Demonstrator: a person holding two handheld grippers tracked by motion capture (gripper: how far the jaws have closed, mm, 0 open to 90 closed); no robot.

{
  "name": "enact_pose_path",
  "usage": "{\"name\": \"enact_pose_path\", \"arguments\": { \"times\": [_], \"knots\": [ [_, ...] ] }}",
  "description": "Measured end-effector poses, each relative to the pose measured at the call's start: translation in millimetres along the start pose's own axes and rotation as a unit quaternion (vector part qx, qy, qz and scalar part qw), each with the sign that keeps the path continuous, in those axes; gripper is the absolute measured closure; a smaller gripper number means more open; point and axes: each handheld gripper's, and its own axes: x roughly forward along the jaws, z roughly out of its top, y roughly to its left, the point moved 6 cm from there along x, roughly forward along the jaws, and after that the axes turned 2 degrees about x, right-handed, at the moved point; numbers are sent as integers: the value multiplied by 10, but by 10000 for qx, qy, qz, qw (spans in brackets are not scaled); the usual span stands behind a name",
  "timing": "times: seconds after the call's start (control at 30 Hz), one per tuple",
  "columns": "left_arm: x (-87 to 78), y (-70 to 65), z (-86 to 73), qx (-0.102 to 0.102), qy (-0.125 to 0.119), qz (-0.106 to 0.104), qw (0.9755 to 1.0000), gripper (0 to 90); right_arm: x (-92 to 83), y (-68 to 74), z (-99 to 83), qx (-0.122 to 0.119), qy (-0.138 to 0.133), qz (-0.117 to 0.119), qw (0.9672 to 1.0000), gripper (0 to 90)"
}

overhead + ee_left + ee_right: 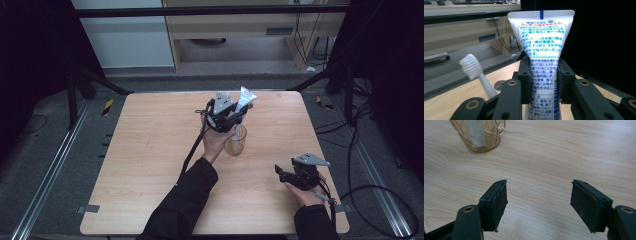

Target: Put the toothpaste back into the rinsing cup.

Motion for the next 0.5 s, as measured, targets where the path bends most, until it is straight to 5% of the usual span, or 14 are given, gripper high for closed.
{"name": "enact_pose_path", "arguments": {
  "times": [0.5],
  "knots": [
    [180,35,-230,1,169,34,9999,691,10,-1,-12,-63,12,3,10000,296]
  ]
}}
